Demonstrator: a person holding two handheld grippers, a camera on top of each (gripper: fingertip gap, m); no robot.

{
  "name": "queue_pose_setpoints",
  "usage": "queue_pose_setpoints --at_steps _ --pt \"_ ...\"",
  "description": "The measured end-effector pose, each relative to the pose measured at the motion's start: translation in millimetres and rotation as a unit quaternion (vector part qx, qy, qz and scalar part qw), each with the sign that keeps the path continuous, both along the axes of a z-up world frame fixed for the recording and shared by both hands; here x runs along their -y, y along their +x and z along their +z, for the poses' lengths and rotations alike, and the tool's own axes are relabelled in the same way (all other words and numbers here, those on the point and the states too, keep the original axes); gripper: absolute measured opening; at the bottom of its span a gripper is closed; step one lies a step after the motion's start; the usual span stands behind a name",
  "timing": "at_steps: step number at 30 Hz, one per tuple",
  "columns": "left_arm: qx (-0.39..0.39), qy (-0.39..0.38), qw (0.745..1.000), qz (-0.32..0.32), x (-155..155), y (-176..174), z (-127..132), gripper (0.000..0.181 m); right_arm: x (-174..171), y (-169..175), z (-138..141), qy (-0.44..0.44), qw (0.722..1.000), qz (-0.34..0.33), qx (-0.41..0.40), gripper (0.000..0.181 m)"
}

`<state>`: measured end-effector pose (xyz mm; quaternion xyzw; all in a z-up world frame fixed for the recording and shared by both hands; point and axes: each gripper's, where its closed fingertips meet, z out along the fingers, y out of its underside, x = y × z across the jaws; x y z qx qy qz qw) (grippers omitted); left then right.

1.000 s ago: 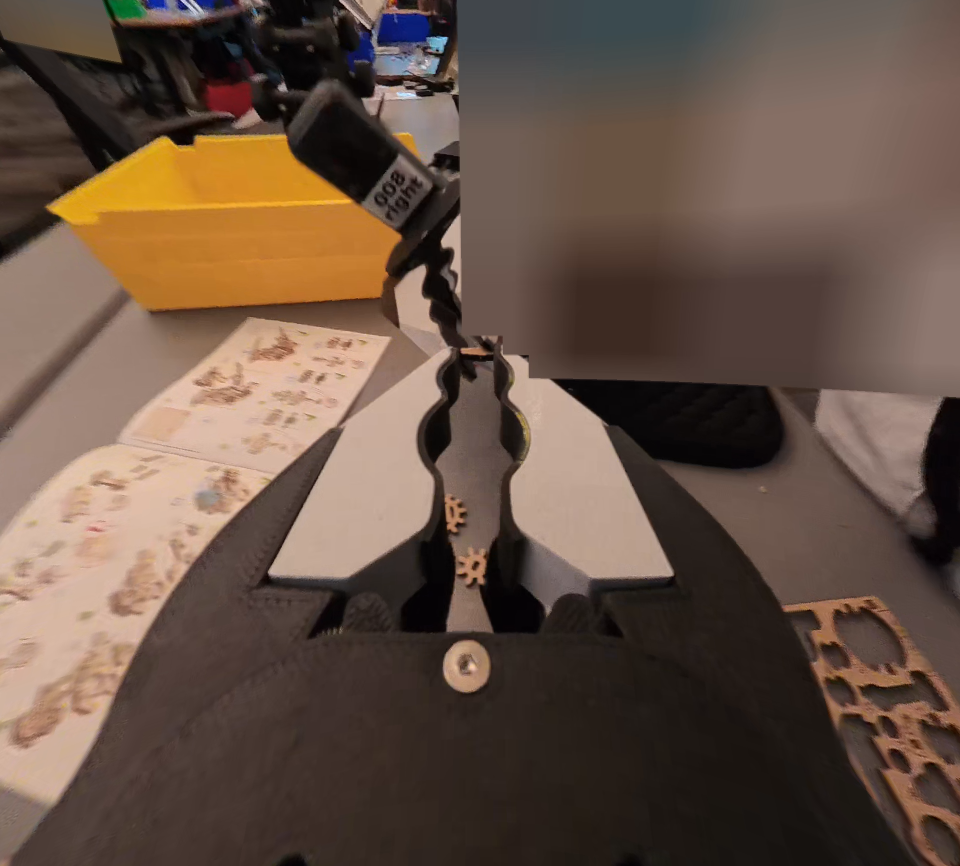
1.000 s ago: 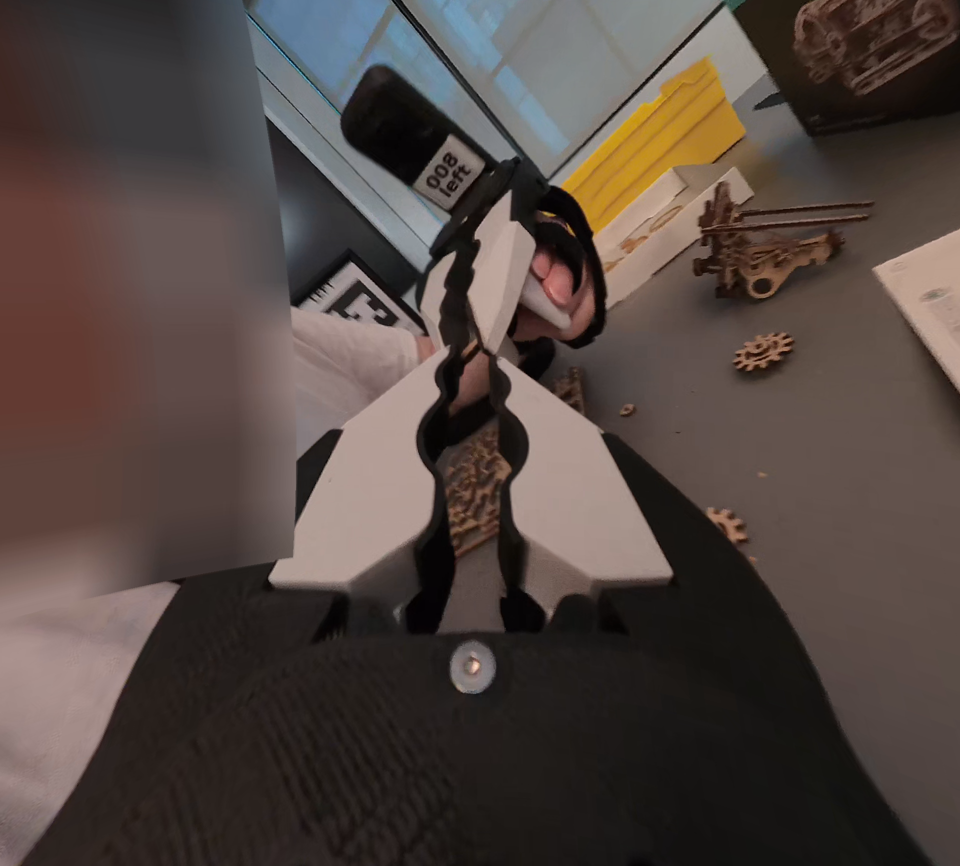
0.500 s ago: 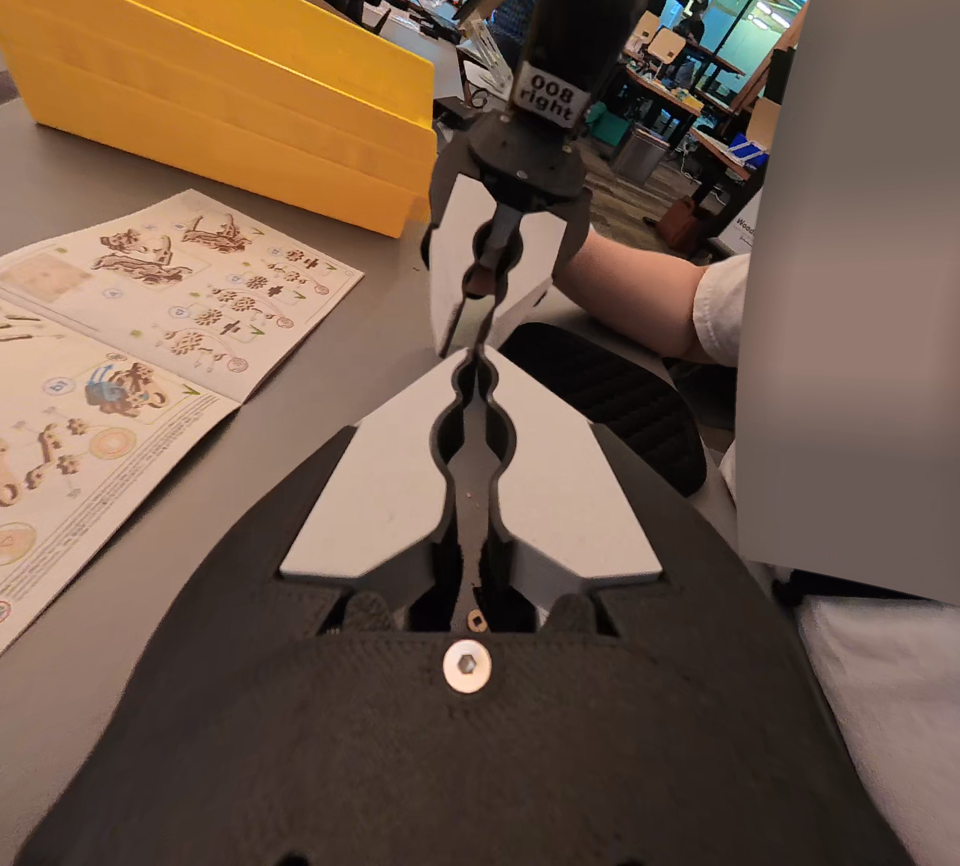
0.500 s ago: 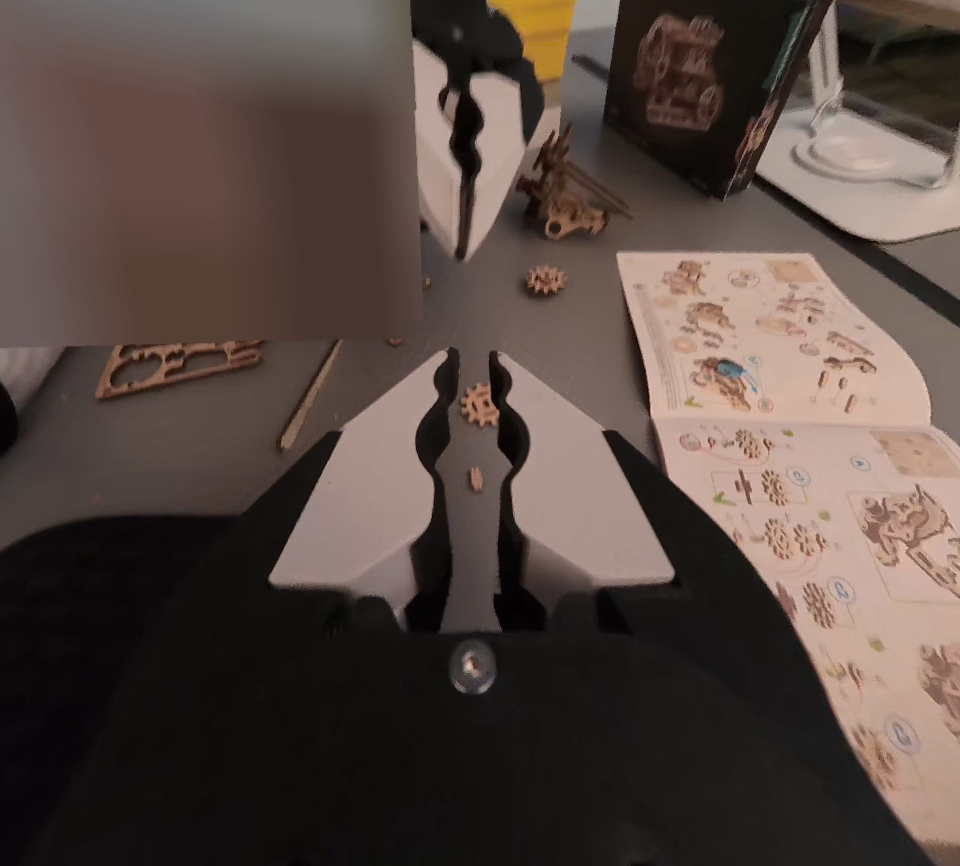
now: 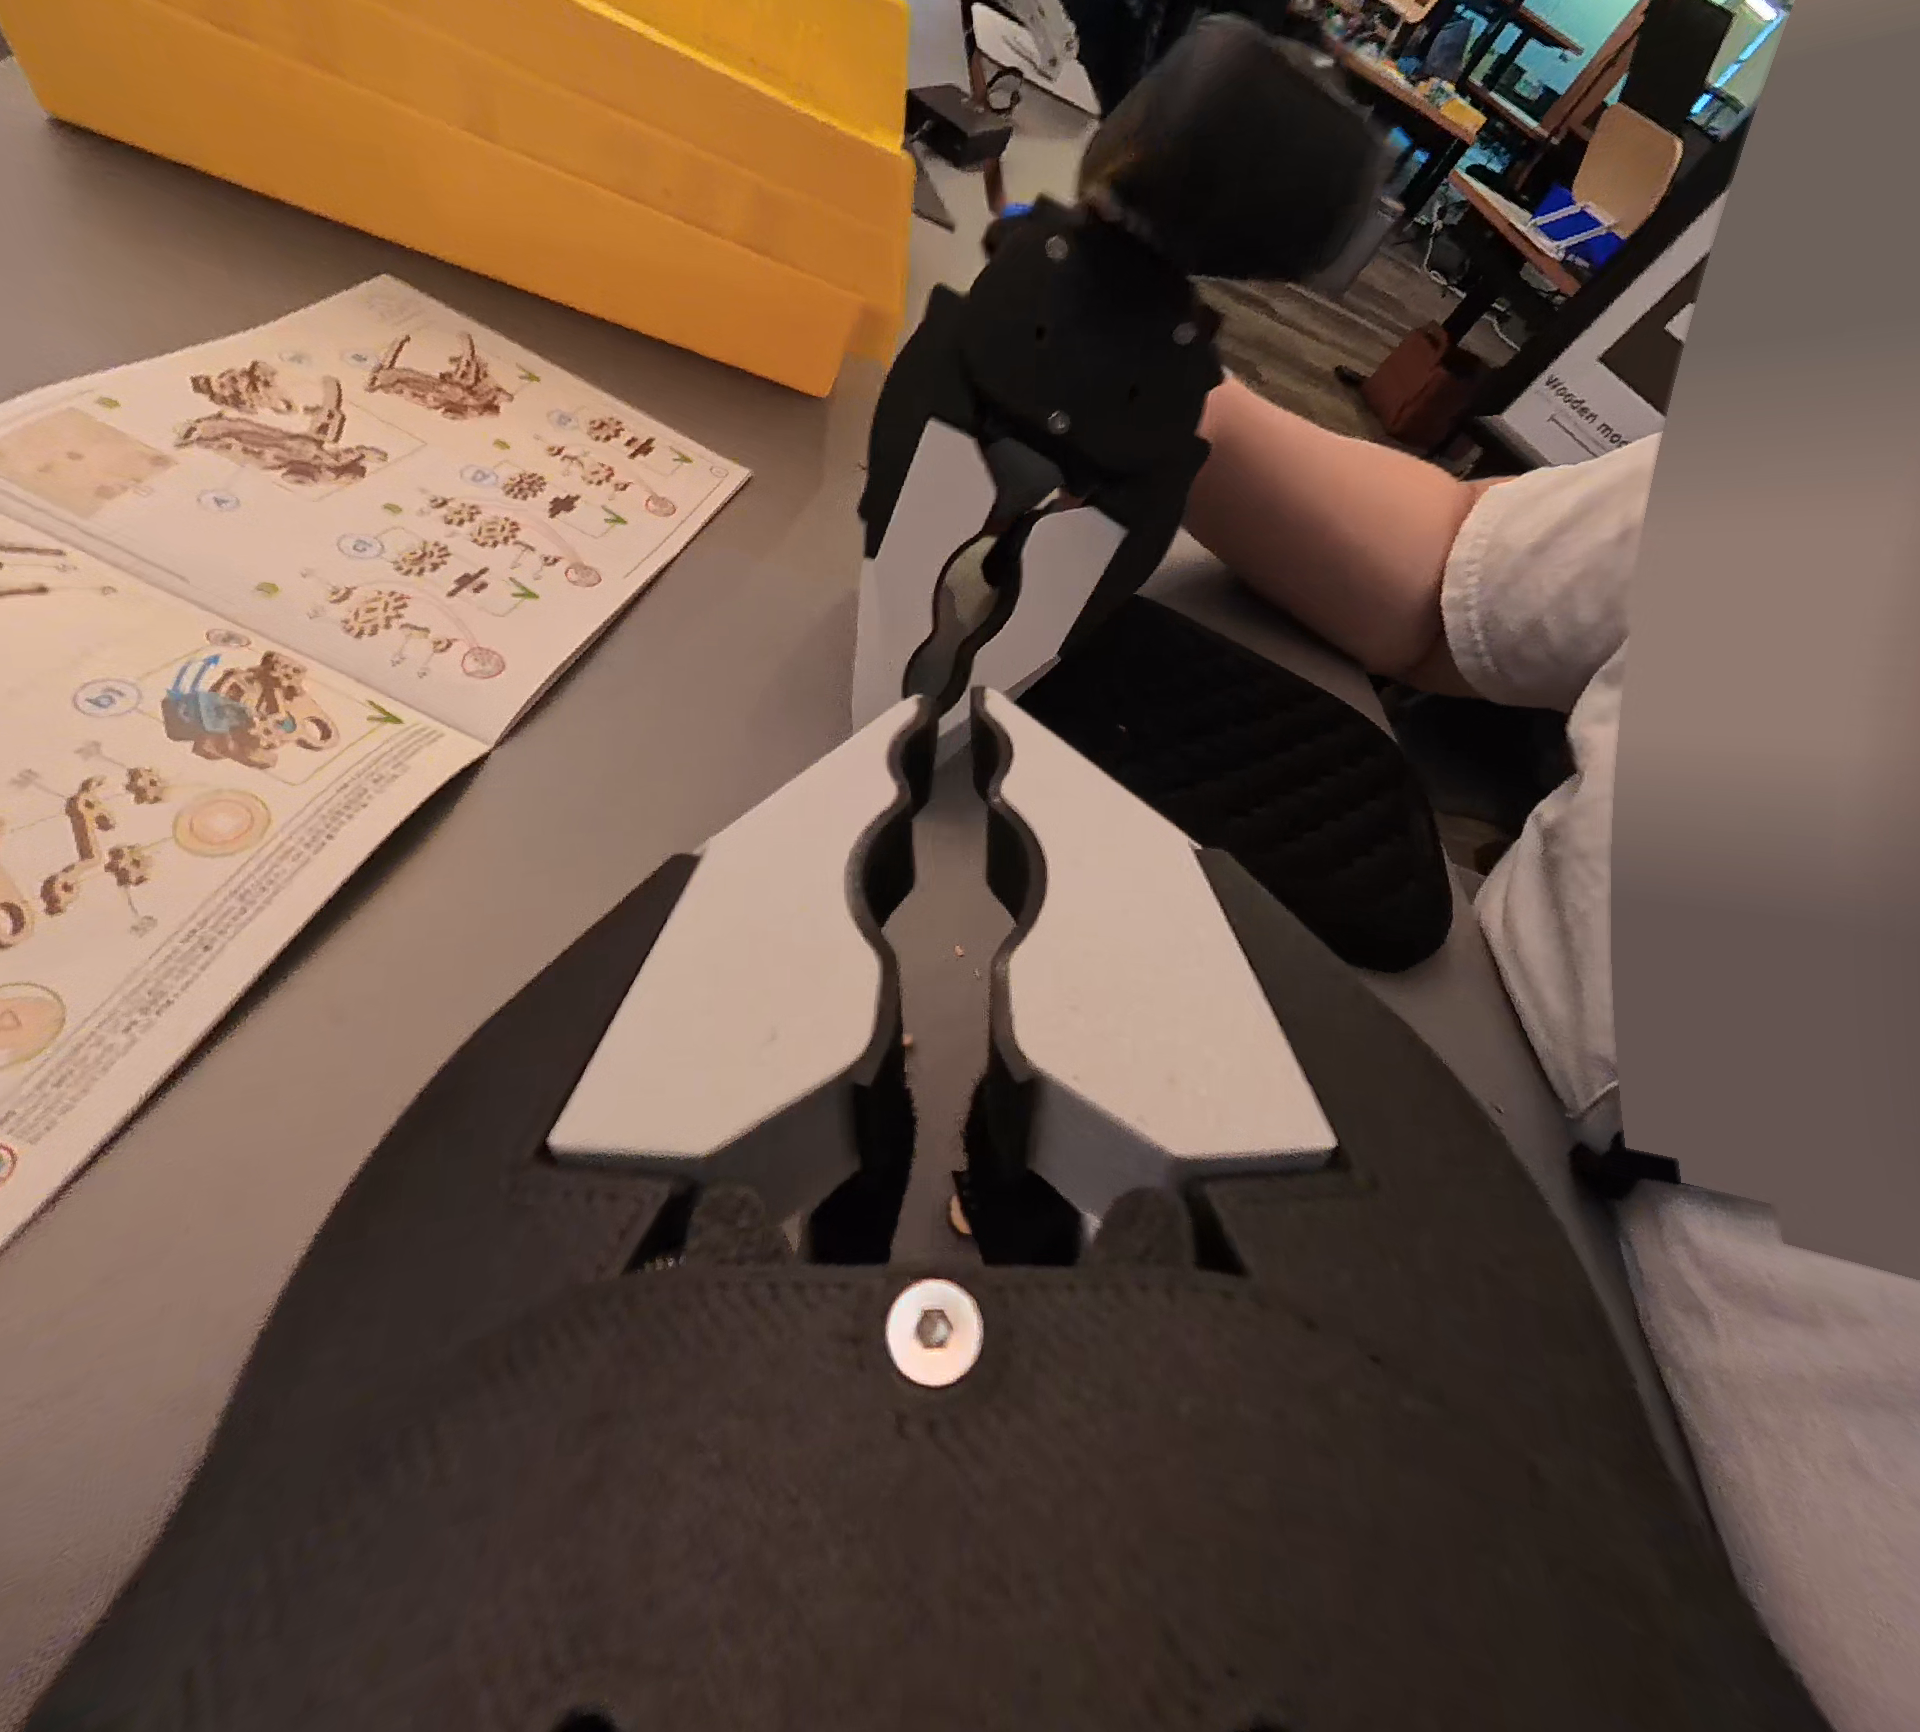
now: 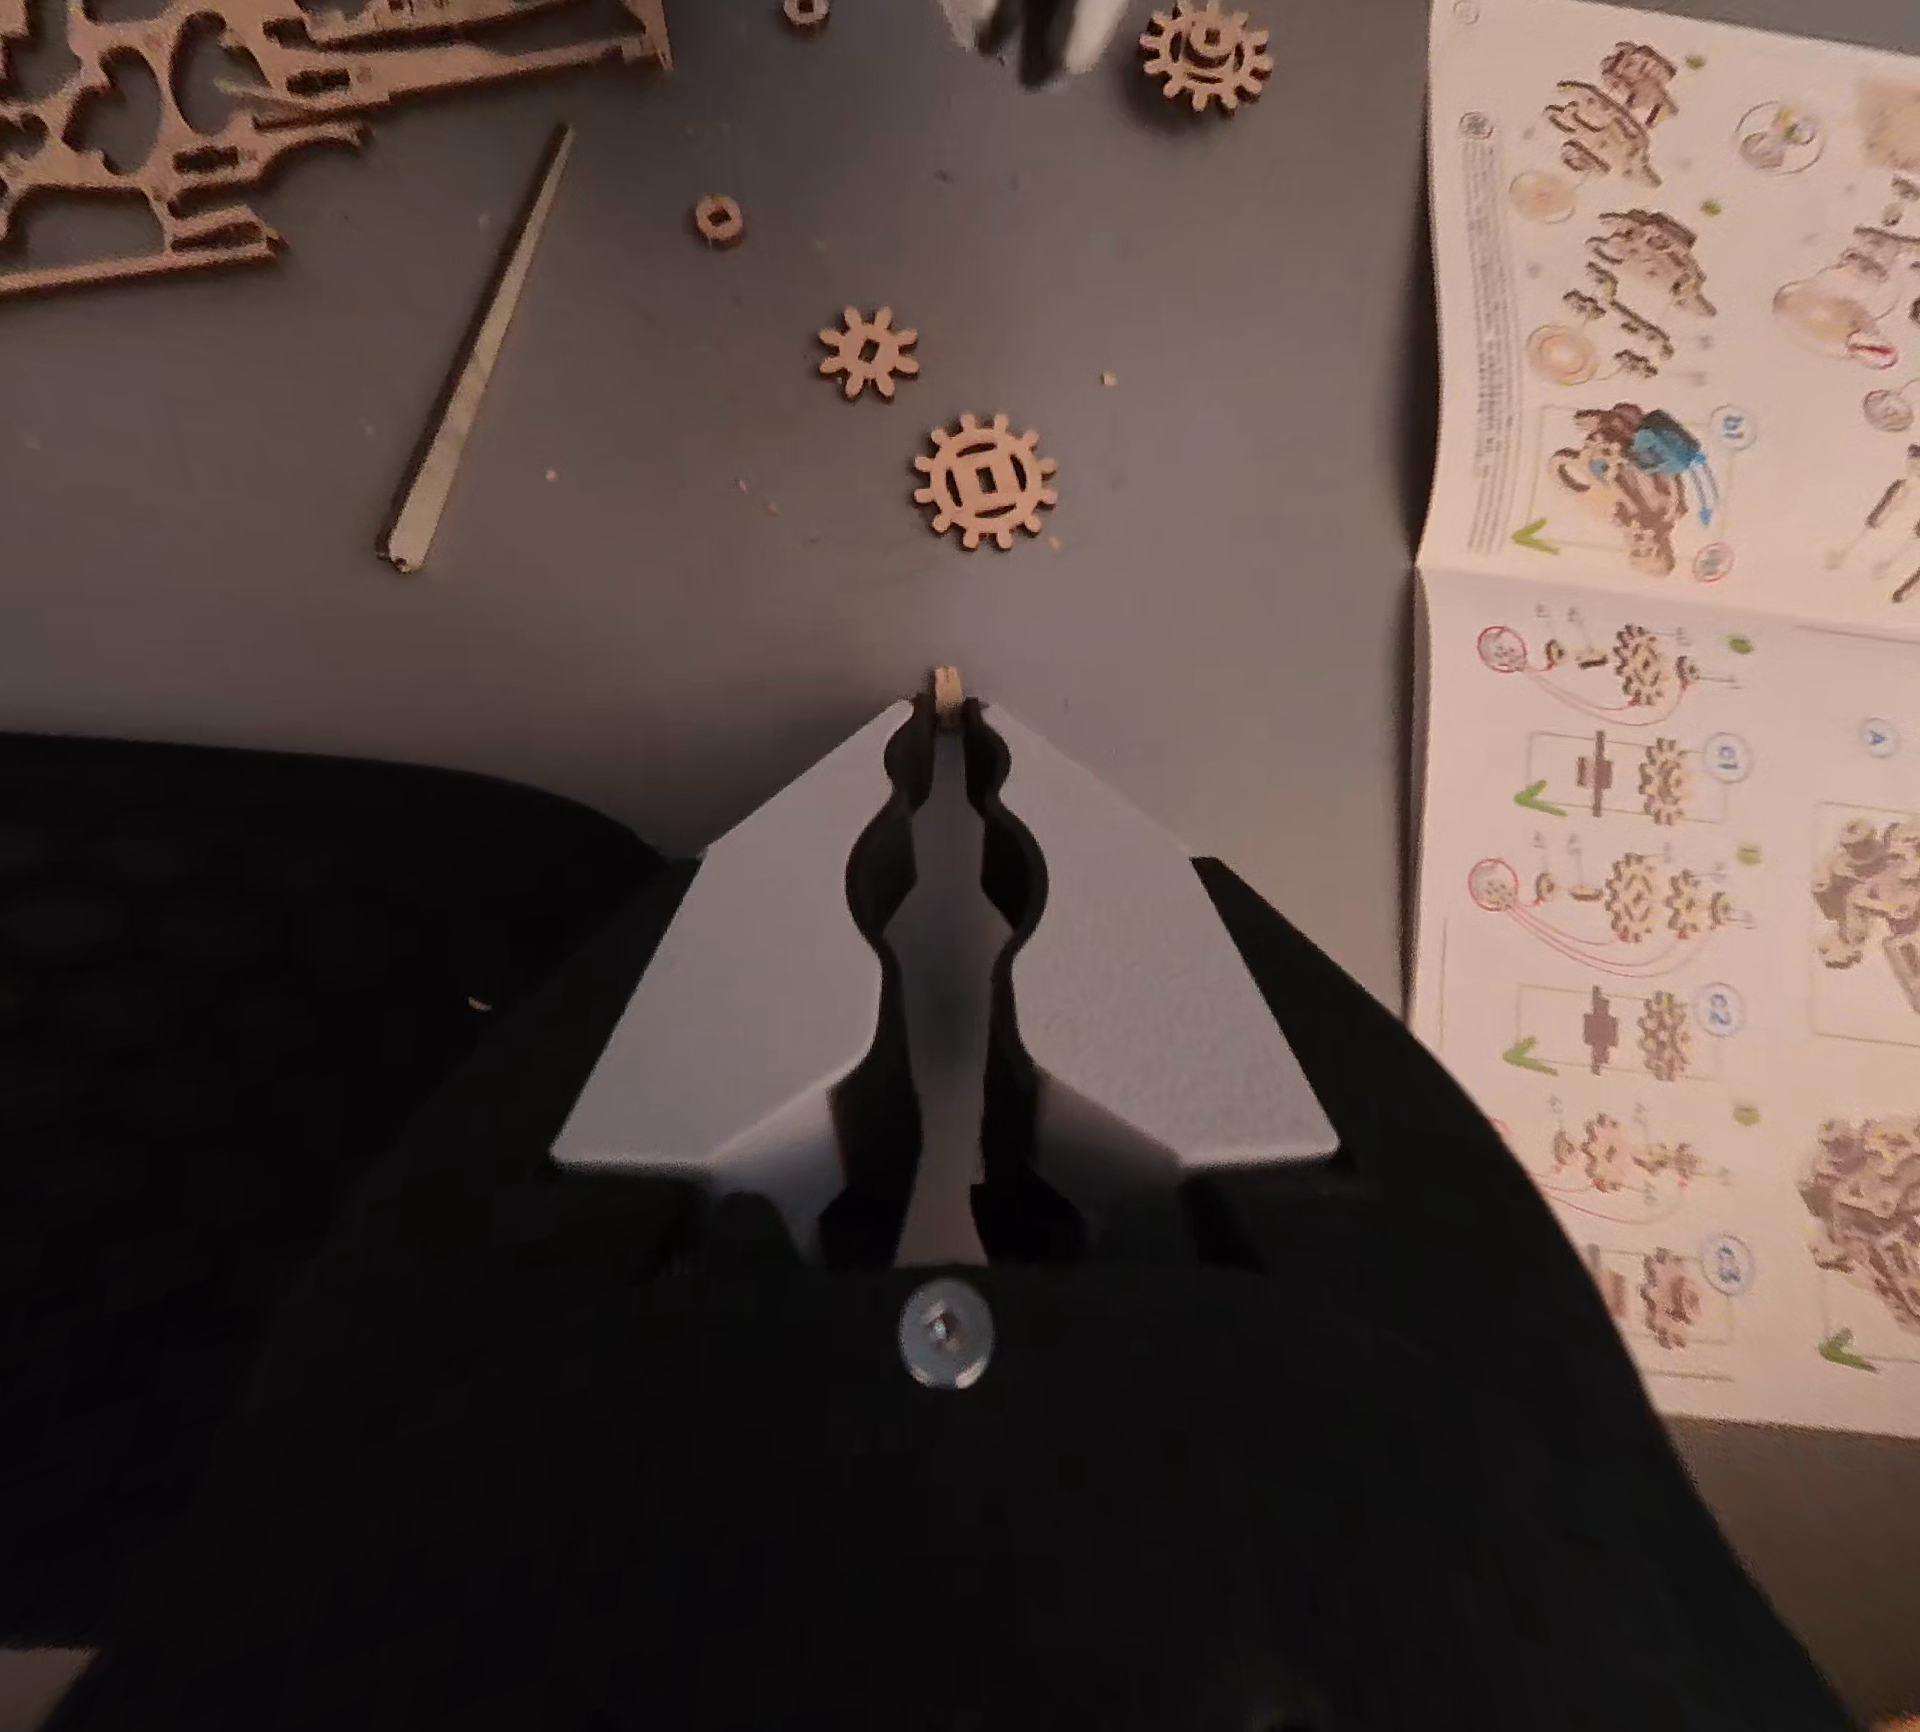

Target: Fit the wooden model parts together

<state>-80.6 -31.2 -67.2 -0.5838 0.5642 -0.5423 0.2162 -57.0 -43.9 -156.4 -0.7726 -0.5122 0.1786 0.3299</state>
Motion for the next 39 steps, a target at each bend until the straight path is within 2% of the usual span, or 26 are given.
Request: queue_pose_setpoints --at_steps 2,4,8,12,16,21,23,25,26,28,30,32,34,39 --pt "-0.018 -0.015 1.0 0.012 -2.5 1.6 -6.5 0.011 -3.1 1.1 7.7 0.054 0.998 0.012 0.02 0.003" --pt "-0.04 -0.035 0.998 0.023 -4.2 2.8 -13.3 0.017 -0.9 -8.7 31.3 0.125 0.991 0.037 0.001 0.003" --pt "-0.044 -0.1 0.994 0.009 5.6 4.9 -11.4 0.017 -0.6 -14.7 66.3 0.229 0.972 0.043 -0.002 0.003" --pt "-0.049 -0.161 0.986 -0.007 16.6 7.4 -8.1 0.015 -0.1 -18.4 72.5 0.259 0.965 0.047 0.004 0.003" --pt "-0.059 -0.166 0.984 -0.005 18.8 8.7 -14.2 0.009 -0.2 -22.1 79.5 0.292 0.955 0.051 0.001 0.003" --pt "-0.029 -0.204 0.978 -0.023 21.7 8.6 -3.3 0.0 2.6 -26.4 86.5 0.319 0.946 0.064 -0.014 0.003" --pt "-0.007 -0.181 0.983 -0.028 20.6 8.4 2.0 0.0 1.5 -25.2 92.4 0.289 0.954 0.047 -0.063 0.006" --pt "0.023 -0.15 0.988 -0.036 21.4 8.0 10.1 0.0 -1.0 -20.8 103.2 0.185 0.968 0.008 -0.168 0.013" --pt "0.035 -0.133 0.99 -0.035 20.9 8.0 13.6 0.0 -2.6 -17.5 110.0 0.122 0.966 -0.012 -0.229 0.017" --pt "0.062 -0.095 0.993 -0.026 19.1 8.7 20.3 0.0 -1.4 -13.0 124.8 0.016 0.94 -0.02 -0.34 0.01" --pt "0.08 -0.063 0.995 -0.015 16.5 9.0 25.0 0.0 -5.5 -7.2 134.0 -0.039 0.911 -0.038 -0.408 0.003" --pt "0.094 -0.046 0.994 -0.003 13.8 8.8 29.8 0.0 -7.0 -6.2 136.1 -0.058 0.9 -0.043 -0.43 0.002" --pt "0.095 -0.039 0.995 0.006 11.4 9.1 30.8 0.0 -7.1 -10.3 132.1 -0.062 0.903 -0.046 -0.422 0.007" --pt "0.102 -0.032 0.994 0.01 11.2 8.8 33.6 0.0 -9.2 -17.8 124.8 -0.061 0.907 -0.053 -0.413 0.006"
